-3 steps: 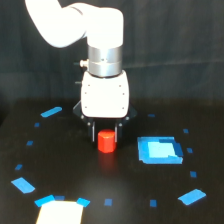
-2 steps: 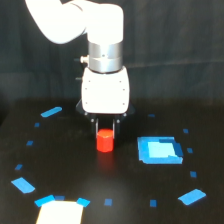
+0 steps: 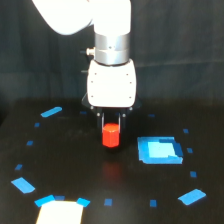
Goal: Pick up the red object from the table
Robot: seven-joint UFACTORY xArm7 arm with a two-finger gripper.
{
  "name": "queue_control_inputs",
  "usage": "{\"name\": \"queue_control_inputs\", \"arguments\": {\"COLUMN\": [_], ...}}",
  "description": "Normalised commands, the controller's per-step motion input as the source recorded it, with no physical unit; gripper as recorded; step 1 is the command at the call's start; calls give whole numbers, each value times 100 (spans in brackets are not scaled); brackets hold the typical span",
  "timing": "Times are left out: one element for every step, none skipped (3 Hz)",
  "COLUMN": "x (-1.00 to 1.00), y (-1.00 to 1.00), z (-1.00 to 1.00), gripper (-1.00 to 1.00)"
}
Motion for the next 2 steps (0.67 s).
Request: {"name": "queue_control_inputs", "arguments": {"x": [35, 36], "y": [-50, 2], "z": [100, 100], "gripper": [3, -30]}}
